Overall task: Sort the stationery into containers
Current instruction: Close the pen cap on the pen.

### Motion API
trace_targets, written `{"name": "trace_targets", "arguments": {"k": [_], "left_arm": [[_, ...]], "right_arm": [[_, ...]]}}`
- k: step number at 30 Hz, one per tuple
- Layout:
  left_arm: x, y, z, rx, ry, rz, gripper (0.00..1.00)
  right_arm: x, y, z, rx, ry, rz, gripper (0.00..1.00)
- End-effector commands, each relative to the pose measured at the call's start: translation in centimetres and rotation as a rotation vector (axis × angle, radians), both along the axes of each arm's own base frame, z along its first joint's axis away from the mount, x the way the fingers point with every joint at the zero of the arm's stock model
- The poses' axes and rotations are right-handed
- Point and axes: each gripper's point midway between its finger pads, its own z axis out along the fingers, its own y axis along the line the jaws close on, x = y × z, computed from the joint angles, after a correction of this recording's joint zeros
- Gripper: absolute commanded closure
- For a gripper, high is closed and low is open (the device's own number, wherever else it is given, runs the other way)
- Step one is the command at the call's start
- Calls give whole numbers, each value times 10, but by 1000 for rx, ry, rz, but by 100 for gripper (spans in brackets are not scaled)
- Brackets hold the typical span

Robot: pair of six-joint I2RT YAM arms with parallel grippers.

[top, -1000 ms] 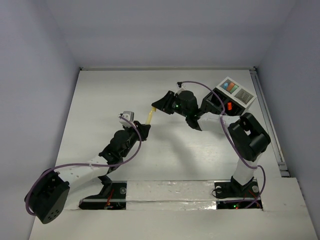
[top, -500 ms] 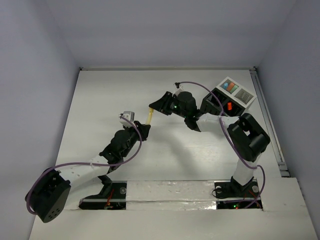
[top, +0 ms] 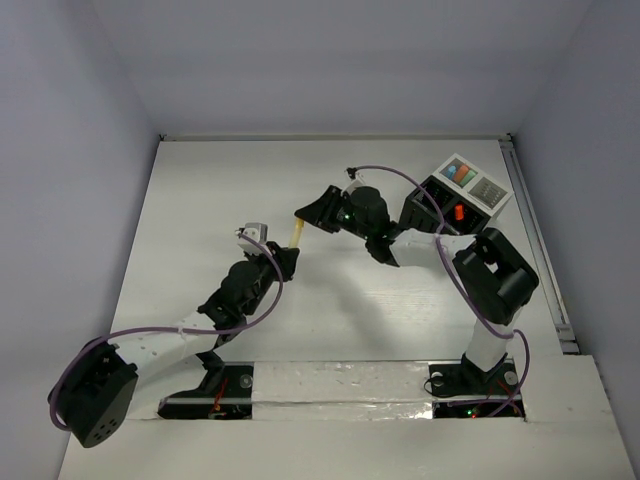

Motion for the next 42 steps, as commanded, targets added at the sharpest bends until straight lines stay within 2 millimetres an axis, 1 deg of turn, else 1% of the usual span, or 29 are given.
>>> {"name": "trace_targets", "arguments": {"k": [1, 3, 4, 6, 7, 9, 11, 15, 16, 18, 19, 21, 22, 24, 26, 28, 29, 30, 34, 38, 40, 41, 42], "left_arm": [[8, -1, 40, -53, -102, 28, 100], [9, 2, 40, -48, -104, 47, 100], [9, 2, 40, -48, -106, 50, 100], [10, 2, 41, -41, -109, 60, 100], [12, 4, 41, -40, -111, 71, 100], [10, 2, 43, -31, -121, 76, 100], [12, 4, 46, -30, -133, 105, 100], [10, 0, 50, -14, -155, 110, 100], [12, 0, 54, -19, -163, 115, 100], [10, -4, 52, -7, -163, 111, 100], [12, -4, 55, 0, -173, 114, 100], [13, -6, 55, 17, -178, 118, 100], [12, -9, 56, 24, -186, 111, 100], [12, -13, 53, 42, -184, 102, 100], [12, -14, 53, 55, -190, 108, 100], [12, -16, 53, 63, -194, 106, 100], [12, -16, 55, 67, -202, 103, 100], [12, -15, 56, 65, -206, 103, 100], [10, -20, 65, 54, -226, 85, 100], [11, -21, 74, 37, -239, 89, 100], [12, -23, 76, 38, -239, 88, 100], [13, -25, 82, 31, -246, 87, 100], [14, -26, 83, 34, -249, 87, 100]], "right_arm": [[-7, 8, 20, 37, -55, 4, 91], [-8, 7, 22, 42, -56, 3, 91], [-13, 10, 25, 49, -57, 13, 91], [-15, 9, 28, 67, -57, 14, 91], [-21, 12, 29, 86, -41, 29, 91], [-26, 12, 33, 124, -37, 43, 91], [-31, 13, 36, 150, -19, 64, 91], [-38, 13, 37, 164, -8, 89, 91], [-41, 13, 35, 165, -1, 97, 91], [-43, 12, 33, 156, 5, 103, 91], [-47, 15, 32, 149, 4, 114, 91], [-50, 12, 27, 134, 13, 116, 91], [-51, 12, 26, 121, 7, 119, 91], [-51, 9, 21, 94, 17, 114, 91], [-50, 5, 21, 67, 0, 95, 91], [-52, 4, 14, 31, -3, 91, 91], [-52, 2, 14, 23, -9, 87, 91], [-52, 0, 8, 2, 0, 81, 91], [-54, -5, 1, -33, -12, 75, 92], [-59, -9, -2, -45, -19, 89, 100], [-65, -7, -3, -53, -28, 108, 100], [-68, -8, -7, -58, -24, 117, 100], [-69, -8, -8, -62, -27, 124, 100]]}}
